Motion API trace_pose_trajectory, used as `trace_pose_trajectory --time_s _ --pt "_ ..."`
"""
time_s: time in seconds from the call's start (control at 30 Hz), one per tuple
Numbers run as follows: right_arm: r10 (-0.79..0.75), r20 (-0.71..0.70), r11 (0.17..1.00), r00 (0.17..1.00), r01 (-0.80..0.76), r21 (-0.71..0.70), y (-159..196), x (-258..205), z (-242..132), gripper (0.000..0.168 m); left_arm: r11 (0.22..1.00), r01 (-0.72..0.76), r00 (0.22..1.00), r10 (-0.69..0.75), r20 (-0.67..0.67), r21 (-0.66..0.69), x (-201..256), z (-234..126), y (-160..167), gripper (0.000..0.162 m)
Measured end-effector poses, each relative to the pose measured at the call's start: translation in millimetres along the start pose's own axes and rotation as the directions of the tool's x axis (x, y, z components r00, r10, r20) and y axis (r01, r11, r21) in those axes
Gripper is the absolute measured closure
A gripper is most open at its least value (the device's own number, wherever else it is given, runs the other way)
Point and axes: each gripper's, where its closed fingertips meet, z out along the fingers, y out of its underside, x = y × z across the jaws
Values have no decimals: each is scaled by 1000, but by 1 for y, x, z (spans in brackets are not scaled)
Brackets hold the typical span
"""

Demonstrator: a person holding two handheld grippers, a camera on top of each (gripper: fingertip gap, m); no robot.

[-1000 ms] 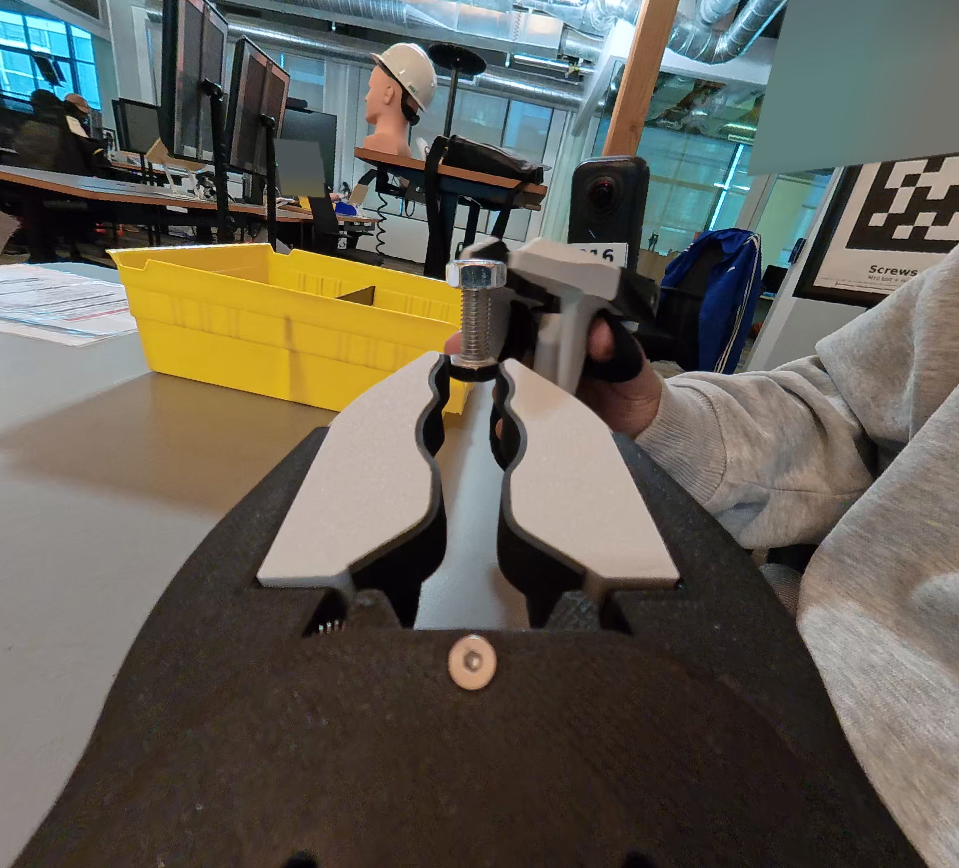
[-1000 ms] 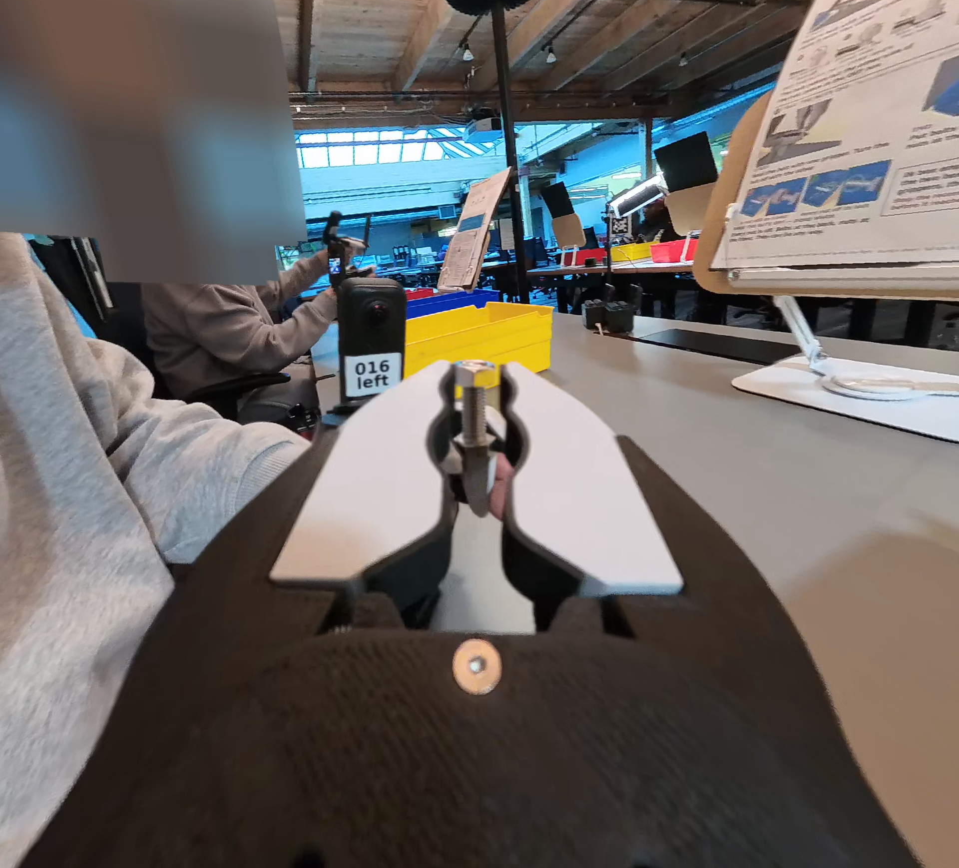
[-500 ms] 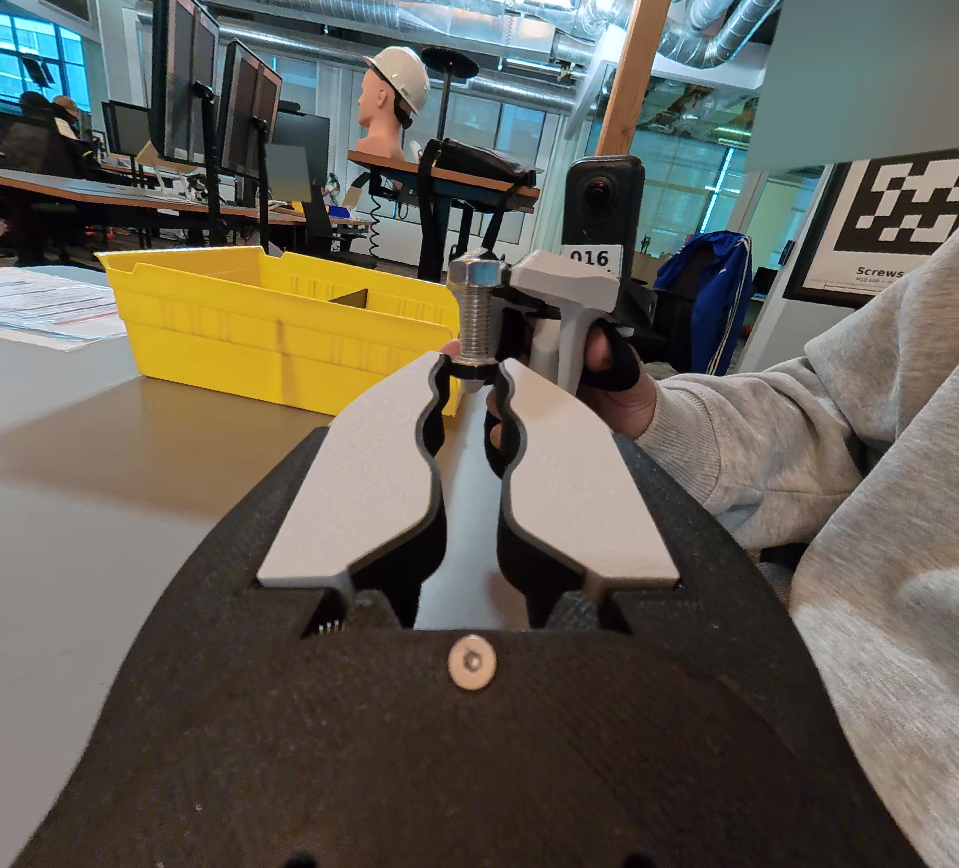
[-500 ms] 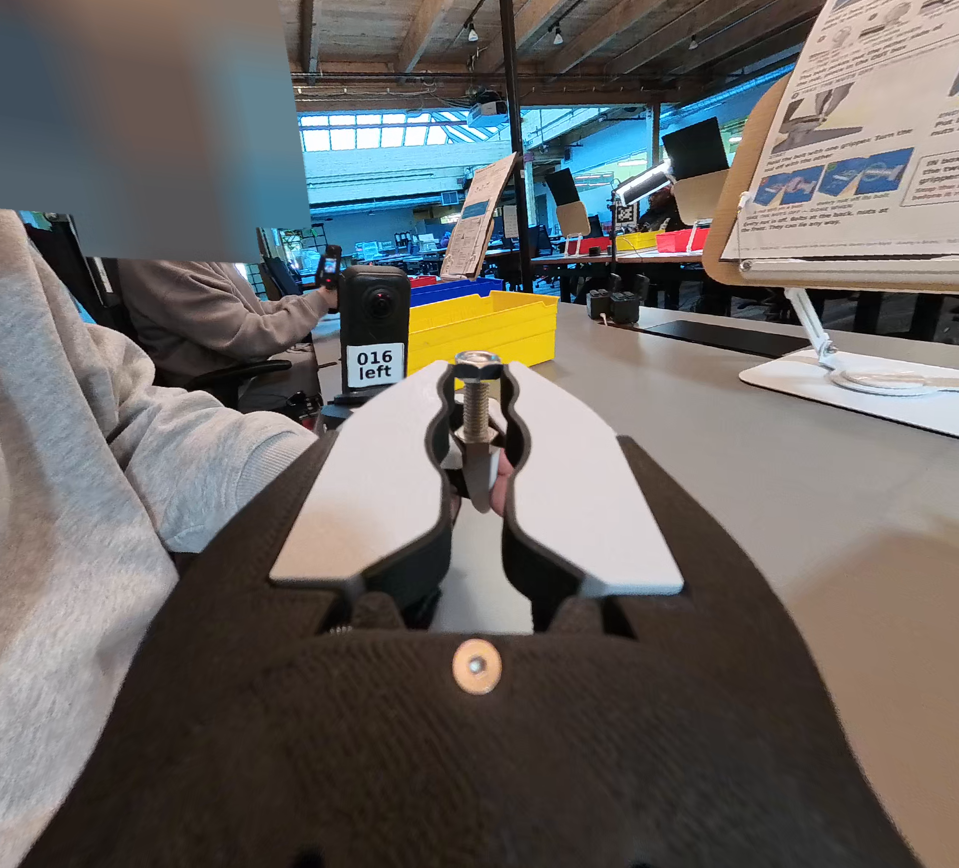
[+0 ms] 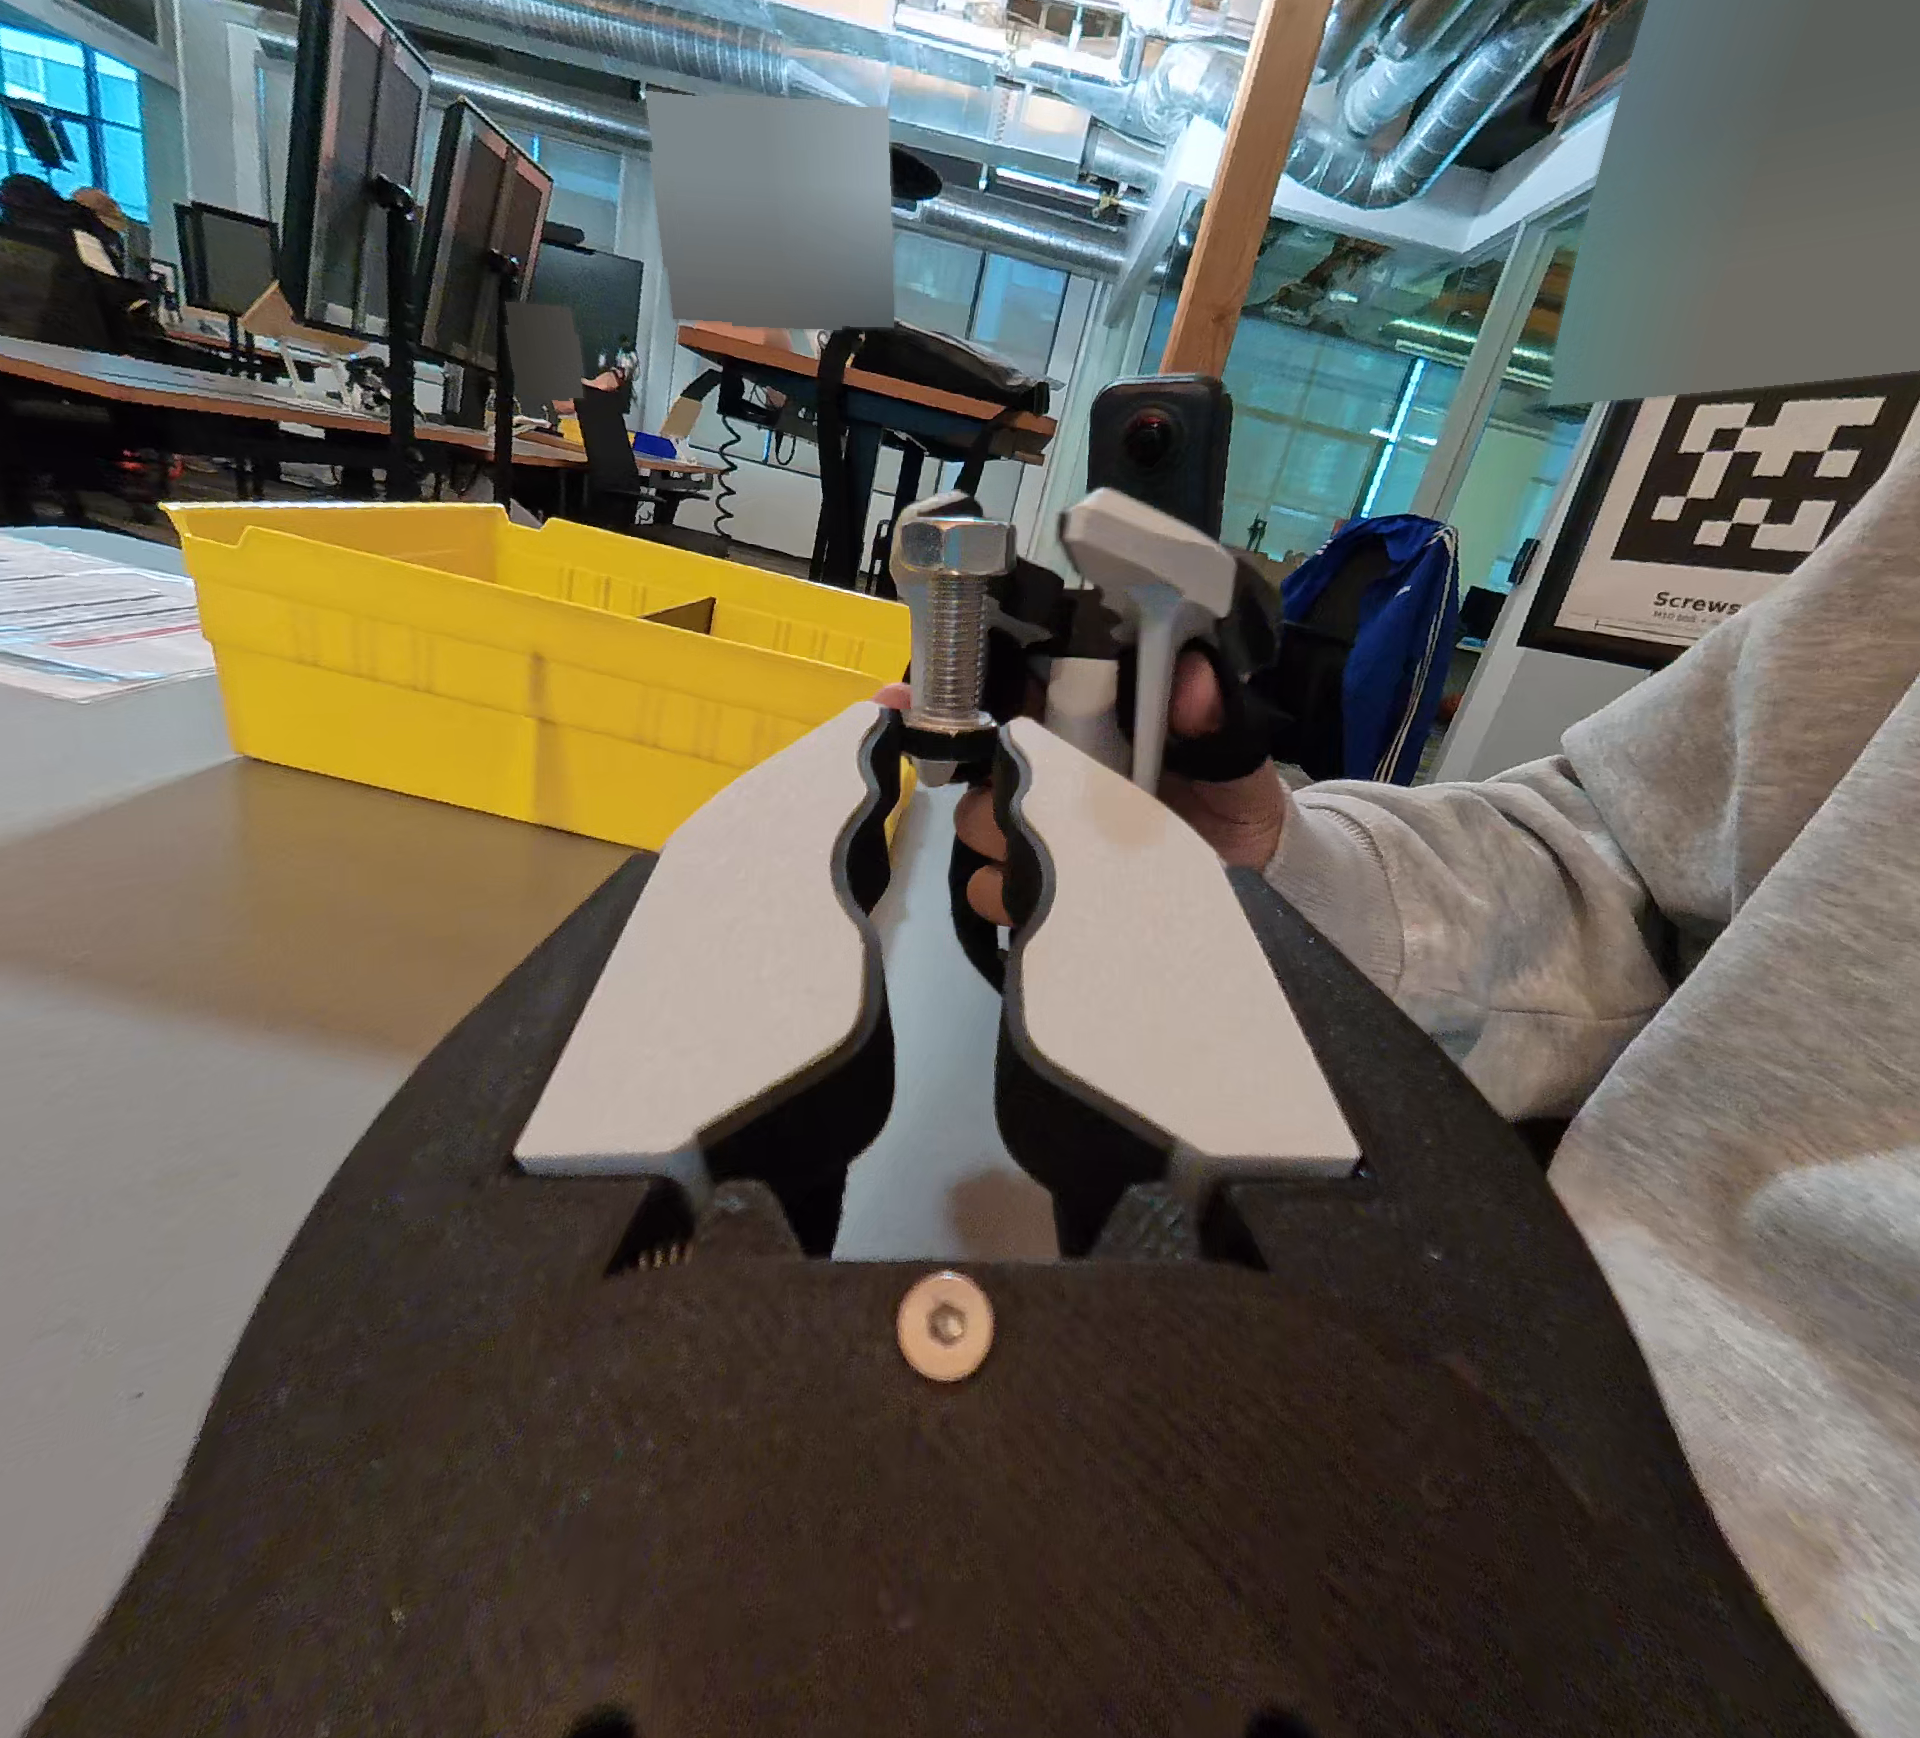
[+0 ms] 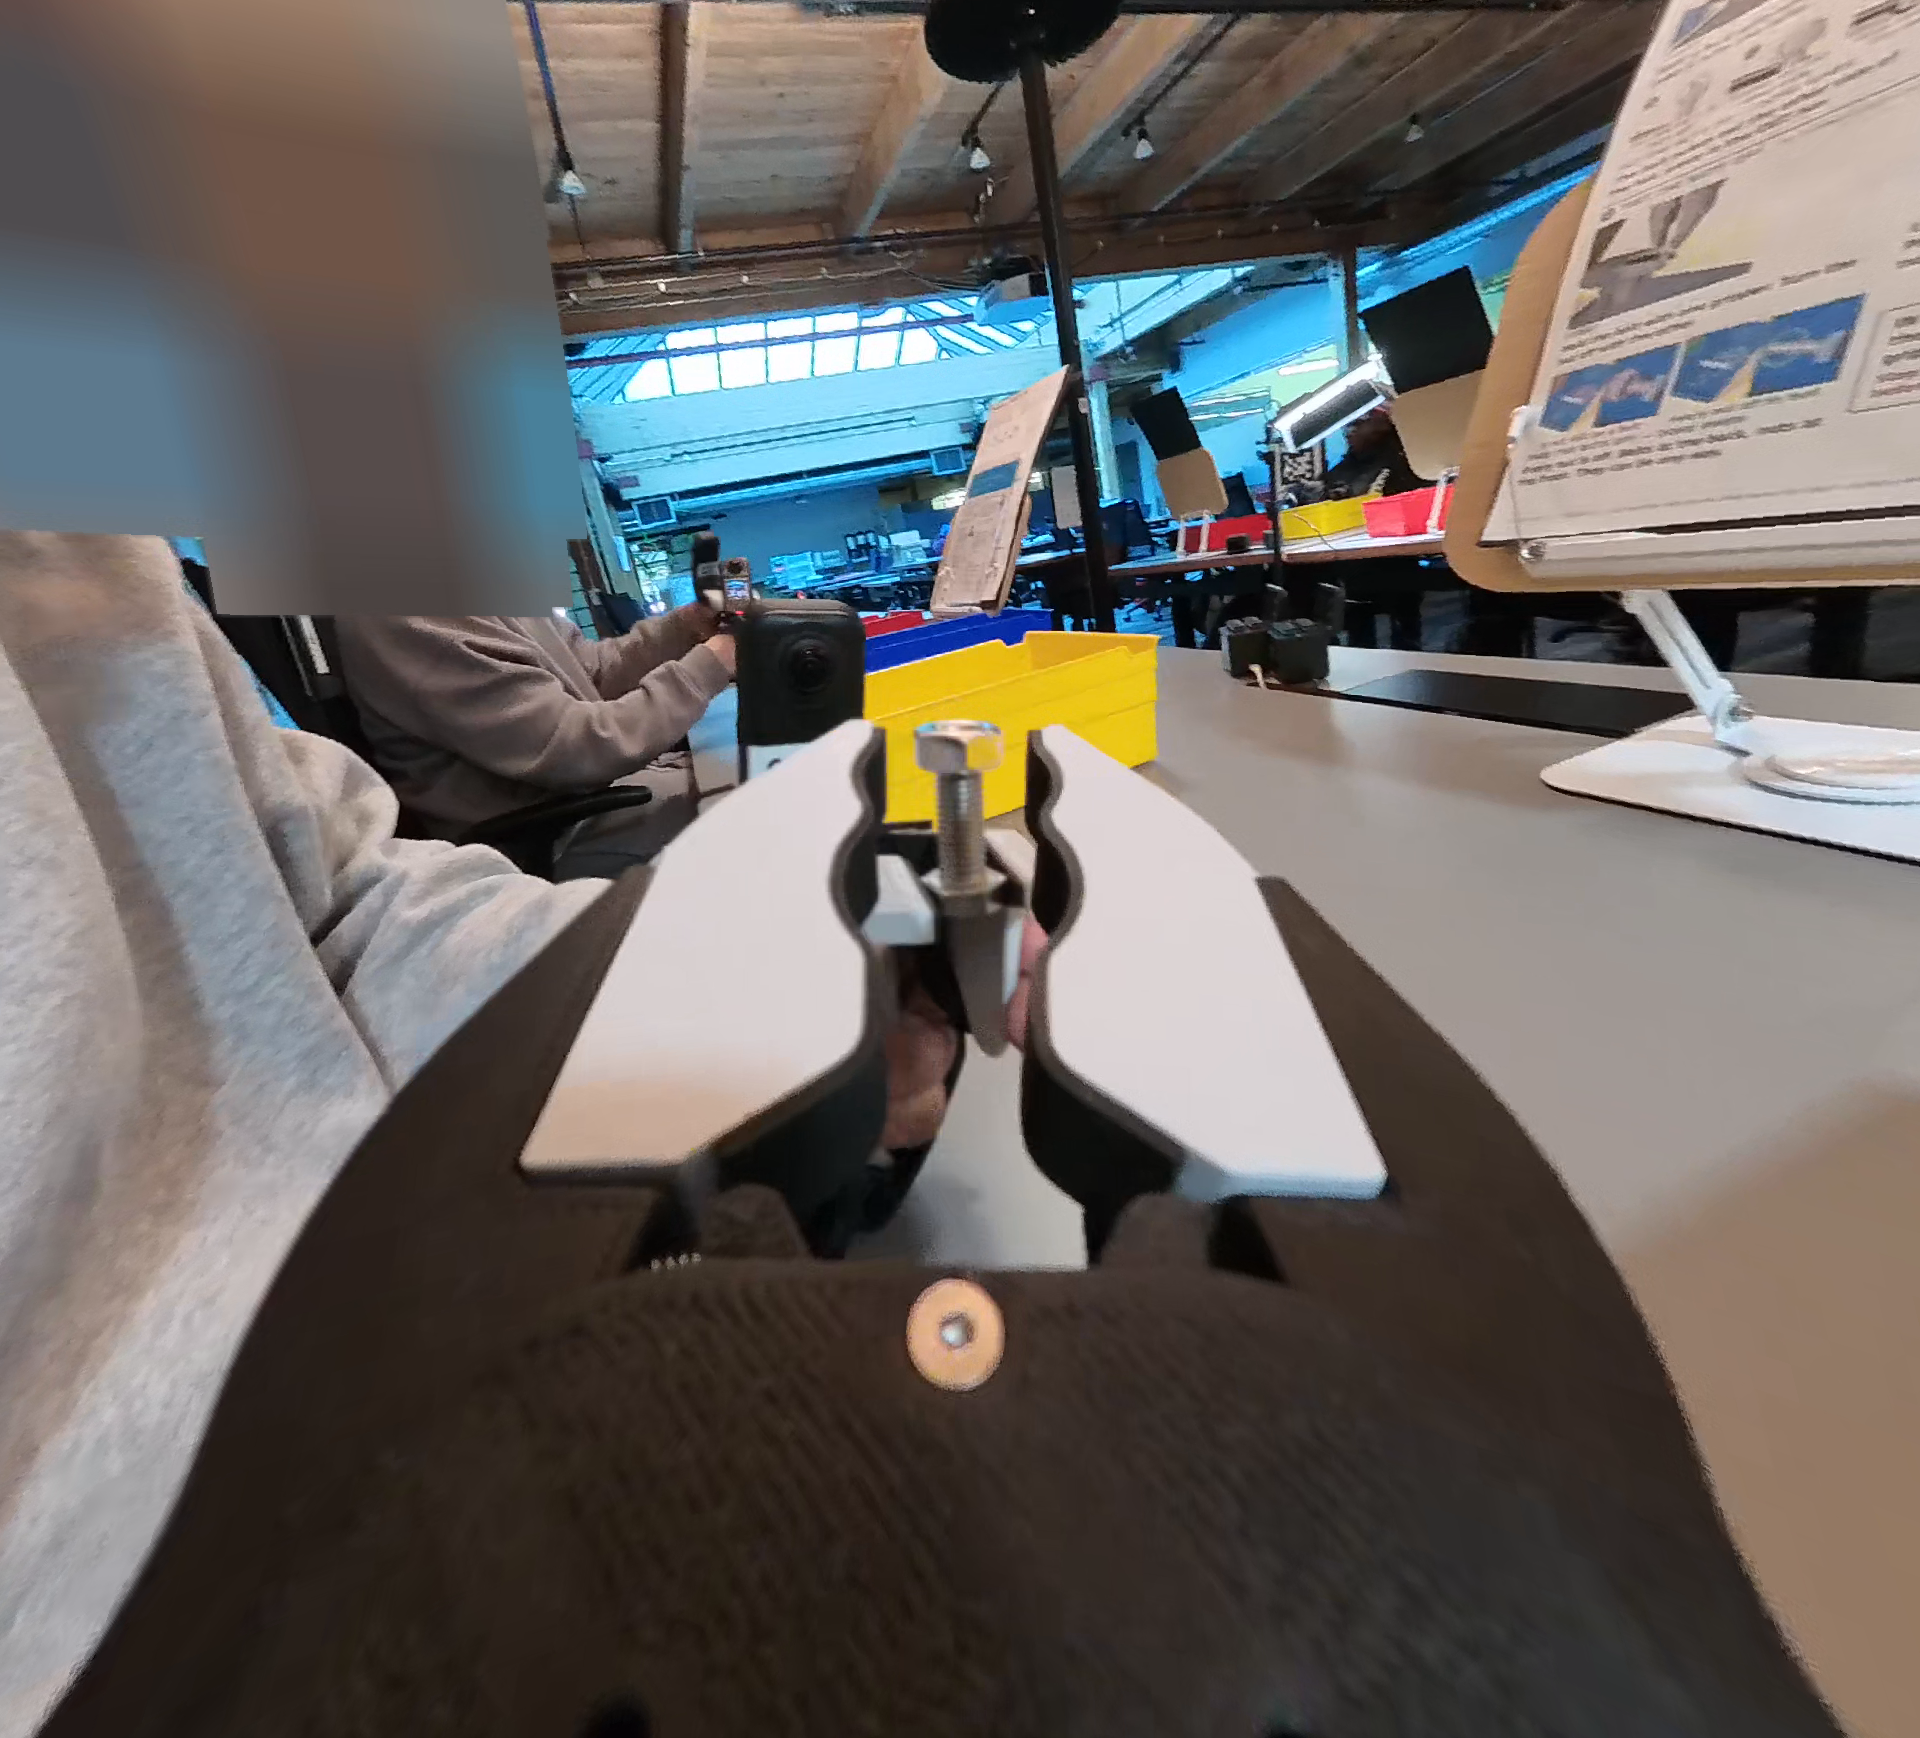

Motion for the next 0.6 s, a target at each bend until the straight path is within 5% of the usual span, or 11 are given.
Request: trace_pose_trajectory --time_s 0.6 --pt "11 15 1000 1000 -11 -12 3 0 0 151 1000 3 1000 -3 -25 3 5 1 1 146"
